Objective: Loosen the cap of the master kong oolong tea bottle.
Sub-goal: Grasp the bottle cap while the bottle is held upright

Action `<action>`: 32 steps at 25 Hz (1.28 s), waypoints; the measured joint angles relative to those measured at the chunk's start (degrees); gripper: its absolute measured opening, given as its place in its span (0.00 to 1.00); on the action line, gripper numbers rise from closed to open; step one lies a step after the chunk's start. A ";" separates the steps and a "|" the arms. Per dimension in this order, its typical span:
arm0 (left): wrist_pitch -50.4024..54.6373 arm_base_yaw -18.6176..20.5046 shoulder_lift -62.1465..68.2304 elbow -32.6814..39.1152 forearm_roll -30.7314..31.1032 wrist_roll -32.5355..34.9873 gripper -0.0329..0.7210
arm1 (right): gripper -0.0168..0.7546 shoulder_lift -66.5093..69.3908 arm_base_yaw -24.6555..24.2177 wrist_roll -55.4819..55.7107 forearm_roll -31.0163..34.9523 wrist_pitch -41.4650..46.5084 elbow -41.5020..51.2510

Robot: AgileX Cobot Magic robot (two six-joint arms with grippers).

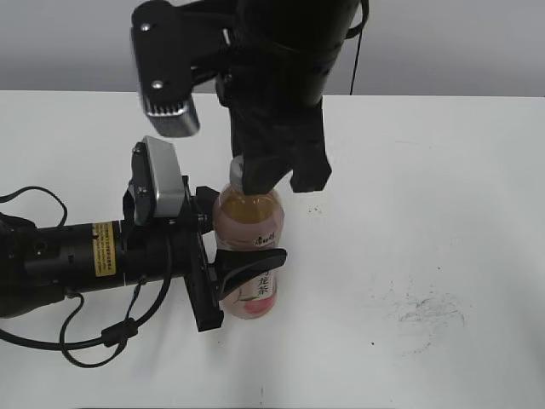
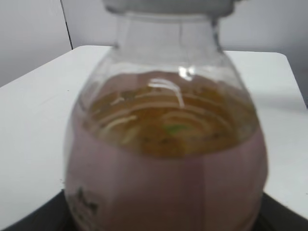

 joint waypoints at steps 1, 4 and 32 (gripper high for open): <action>0.00 0.00 0.00 0.00 0.08 0.00 0.58 | 0.38 0.00 0.00 -3.24 0.26 0.00 -0.05; -0.05 0.00 0.00 0.11 0.35 0.20 0.58 | 0.38 0.00 -0.04 -13.98 0.81 0.22 -0.11; 0.19 0.05 0.18 0.12 -0.05 -0.04 0.58 | 0.77 0.06 0.16 5.50 -3.40 -0.97 -0.29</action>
